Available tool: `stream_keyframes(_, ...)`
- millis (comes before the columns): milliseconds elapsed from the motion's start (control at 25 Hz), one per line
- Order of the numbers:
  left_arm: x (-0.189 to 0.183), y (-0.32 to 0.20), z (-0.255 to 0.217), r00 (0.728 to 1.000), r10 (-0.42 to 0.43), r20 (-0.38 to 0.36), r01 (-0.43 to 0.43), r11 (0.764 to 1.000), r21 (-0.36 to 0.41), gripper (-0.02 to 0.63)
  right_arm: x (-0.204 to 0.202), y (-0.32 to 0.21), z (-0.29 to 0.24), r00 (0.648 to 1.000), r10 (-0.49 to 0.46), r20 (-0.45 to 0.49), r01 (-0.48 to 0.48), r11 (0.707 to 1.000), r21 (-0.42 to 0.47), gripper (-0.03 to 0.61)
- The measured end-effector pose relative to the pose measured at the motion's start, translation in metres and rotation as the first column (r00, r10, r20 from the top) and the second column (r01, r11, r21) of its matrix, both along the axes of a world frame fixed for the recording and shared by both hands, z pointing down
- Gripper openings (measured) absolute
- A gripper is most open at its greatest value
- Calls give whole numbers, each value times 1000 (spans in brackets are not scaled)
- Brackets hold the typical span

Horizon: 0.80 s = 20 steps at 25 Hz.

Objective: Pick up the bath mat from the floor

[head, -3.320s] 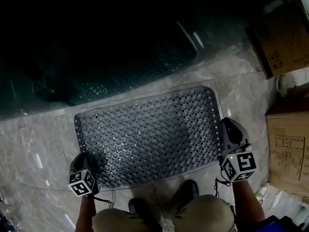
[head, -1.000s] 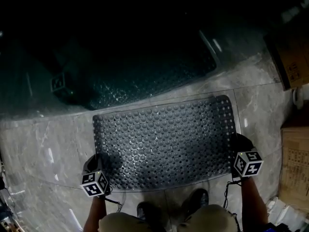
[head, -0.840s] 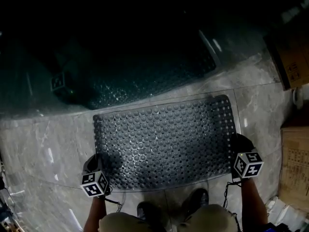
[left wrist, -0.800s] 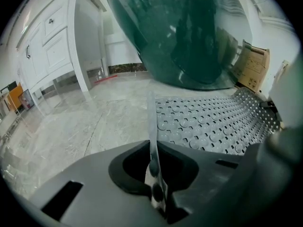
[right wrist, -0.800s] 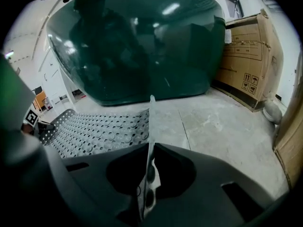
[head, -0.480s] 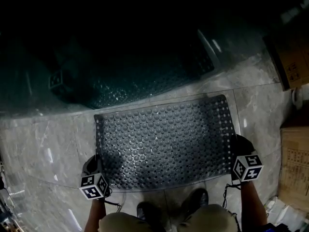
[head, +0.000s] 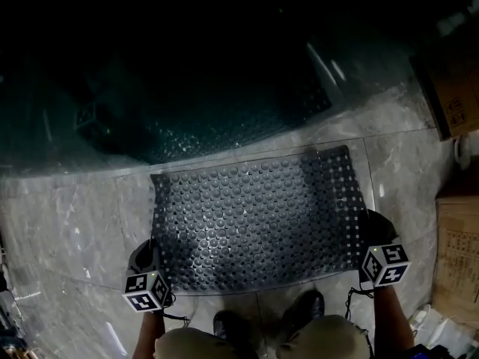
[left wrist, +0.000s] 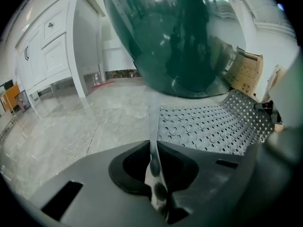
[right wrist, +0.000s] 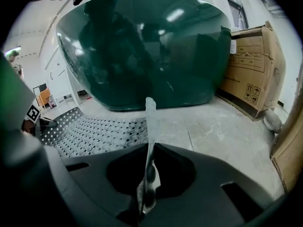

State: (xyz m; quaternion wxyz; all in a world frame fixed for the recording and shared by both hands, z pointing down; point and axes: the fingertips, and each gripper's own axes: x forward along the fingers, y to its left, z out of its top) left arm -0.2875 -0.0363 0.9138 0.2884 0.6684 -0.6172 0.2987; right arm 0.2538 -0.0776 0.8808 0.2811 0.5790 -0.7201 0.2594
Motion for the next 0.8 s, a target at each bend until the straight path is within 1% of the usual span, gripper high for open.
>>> stream_keyframes(800,20,2,-31,998,37,-51,-36,999,37,37,-24,7,-34,999,-37,10,37,998,42,32)
